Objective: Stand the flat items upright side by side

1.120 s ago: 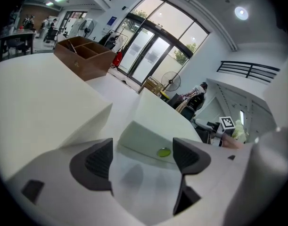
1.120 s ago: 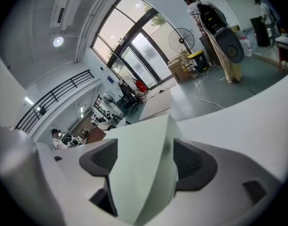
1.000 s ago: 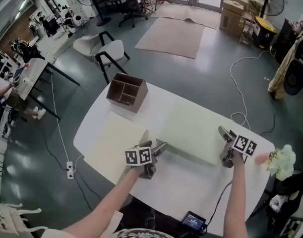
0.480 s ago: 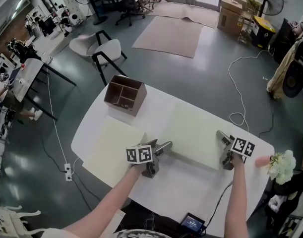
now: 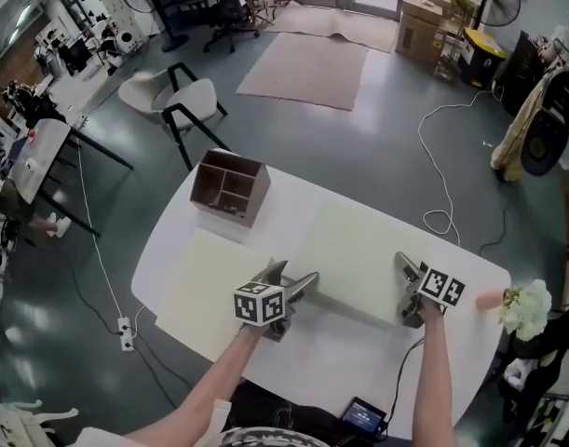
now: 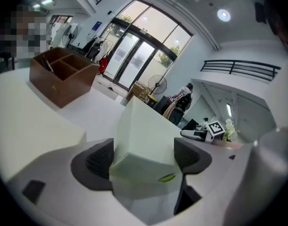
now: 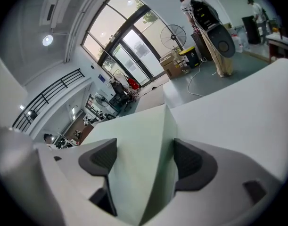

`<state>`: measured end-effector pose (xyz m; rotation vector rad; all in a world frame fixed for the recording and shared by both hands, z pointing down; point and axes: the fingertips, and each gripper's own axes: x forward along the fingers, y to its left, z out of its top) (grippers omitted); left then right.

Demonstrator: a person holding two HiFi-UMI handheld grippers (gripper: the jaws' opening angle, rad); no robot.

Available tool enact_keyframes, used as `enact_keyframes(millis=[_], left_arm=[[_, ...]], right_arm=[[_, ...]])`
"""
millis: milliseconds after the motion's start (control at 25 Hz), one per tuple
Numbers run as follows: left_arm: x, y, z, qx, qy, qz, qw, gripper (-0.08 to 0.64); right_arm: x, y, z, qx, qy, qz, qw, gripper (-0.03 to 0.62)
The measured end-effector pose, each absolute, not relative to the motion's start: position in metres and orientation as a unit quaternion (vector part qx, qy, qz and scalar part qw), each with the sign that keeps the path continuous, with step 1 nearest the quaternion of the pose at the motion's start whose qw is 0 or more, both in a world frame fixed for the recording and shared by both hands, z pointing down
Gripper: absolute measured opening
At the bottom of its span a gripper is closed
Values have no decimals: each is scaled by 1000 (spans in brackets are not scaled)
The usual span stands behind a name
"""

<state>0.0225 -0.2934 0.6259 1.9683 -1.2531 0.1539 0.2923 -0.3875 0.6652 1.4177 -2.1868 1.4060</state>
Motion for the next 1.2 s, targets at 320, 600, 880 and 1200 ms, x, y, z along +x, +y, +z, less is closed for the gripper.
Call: enact_keyframes(millis=[320,600,880,1200], left_arm=[[-26,-295,548,797,-527,30,293,362],[-58,-285,490,798,-537,-56,270,310],[-59,-275,446,822,-518,-86,220,302],[-34,-261,414,855,-472,-100,188,287]], right_arm=[[248,-364,660,471,-720,510,-5,371],[212,-358,654,458,-720,521,-23,367],[192,-351,648,457,-723,518,-16,347],[201,-345,643,478,-727,493,5,341]])
